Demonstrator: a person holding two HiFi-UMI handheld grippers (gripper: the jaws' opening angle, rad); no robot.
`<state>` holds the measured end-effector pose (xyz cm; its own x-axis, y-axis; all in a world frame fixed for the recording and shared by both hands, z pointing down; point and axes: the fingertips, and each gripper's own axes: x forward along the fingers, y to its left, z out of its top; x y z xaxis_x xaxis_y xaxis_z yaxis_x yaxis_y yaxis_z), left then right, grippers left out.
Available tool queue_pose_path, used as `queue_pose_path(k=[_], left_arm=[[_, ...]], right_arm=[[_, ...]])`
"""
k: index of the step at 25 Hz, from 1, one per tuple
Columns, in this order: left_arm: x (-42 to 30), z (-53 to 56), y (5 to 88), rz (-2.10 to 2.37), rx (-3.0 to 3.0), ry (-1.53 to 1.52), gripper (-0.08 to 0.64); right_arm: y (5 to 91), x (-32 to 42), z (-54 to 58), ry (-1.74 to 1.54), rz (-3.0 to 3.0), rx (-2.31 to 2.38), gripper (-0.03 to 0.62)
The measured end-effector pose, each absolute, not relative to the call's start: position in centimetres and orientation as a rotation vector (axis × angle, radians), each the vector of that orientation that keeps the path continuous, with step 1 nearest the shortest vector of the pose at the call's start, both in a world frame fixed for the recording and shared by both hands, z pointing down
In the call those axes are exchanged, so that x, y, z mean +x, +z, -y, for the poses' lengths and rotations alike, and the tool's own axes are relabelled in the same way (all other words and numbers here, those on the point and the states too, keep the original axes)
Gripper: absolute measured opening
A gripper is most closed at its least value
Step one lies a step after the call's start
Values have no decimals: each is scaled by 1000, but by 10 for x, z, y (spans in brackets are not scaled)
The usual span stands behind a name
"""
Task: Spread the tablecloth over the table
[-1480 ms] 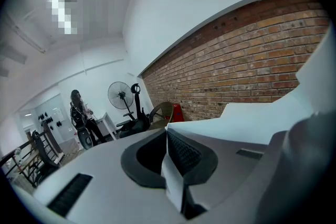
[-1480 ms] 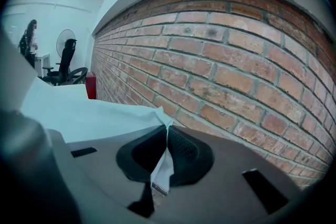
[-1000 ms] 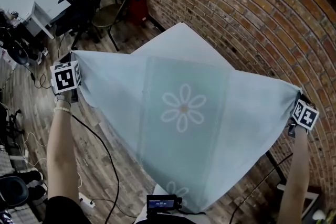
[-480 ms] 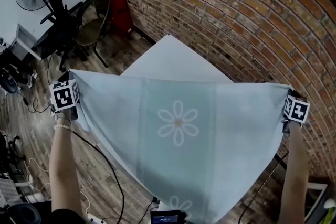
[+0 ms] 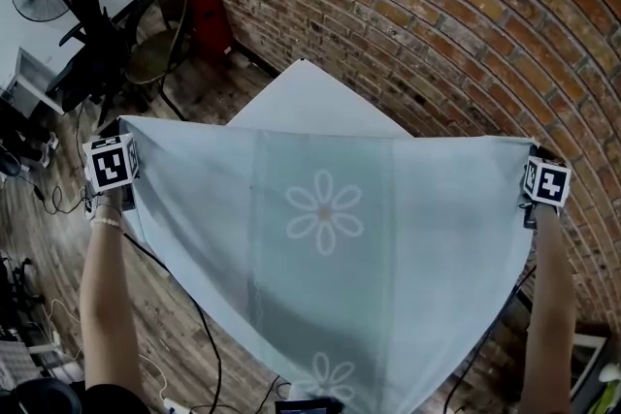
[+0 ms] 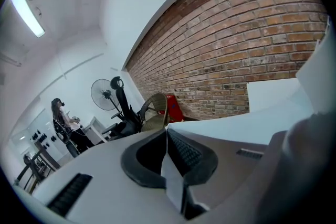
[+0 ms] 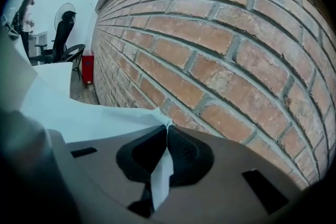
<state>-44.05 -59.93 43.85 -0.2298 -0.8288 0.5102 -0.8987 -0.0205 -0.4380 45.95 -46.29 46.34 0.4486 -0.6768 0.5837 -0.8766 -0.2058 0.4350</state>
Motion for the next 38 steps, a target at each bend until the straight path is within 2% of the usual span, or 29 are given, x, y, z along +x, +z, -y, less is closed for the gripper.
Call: queue_pose_path(k=[11,25,27,28,30,32,36,38], left_arm=[[-428,653,434,2107,1964,1157,15],[-432,625,525,1925,1799,1424,18],[-429,617,530,1883,1792,1438,61],[-427,612,532,1857,1798,1431,101],[-423,601,535,1822,1807,1393,183],[-421,591,534,1817,1815,1328,210],[-408,563,524,1787,1858,1101,221],[-406,544,525,1752,1850,1063,215]], right_arm=[[458,459,510,281,1285,1929,37],[536,434,511,398,1354,1736,43],[545,428,508,444,1392,1717,155],[548,425,505,464,1408,1707,183],[555,418,498,496,1430,1679,203],[556,415,492,524,1456,1687,220],[542,423,477,700,1591,1870,224],[538,422,464,674,1615,1844,224]])
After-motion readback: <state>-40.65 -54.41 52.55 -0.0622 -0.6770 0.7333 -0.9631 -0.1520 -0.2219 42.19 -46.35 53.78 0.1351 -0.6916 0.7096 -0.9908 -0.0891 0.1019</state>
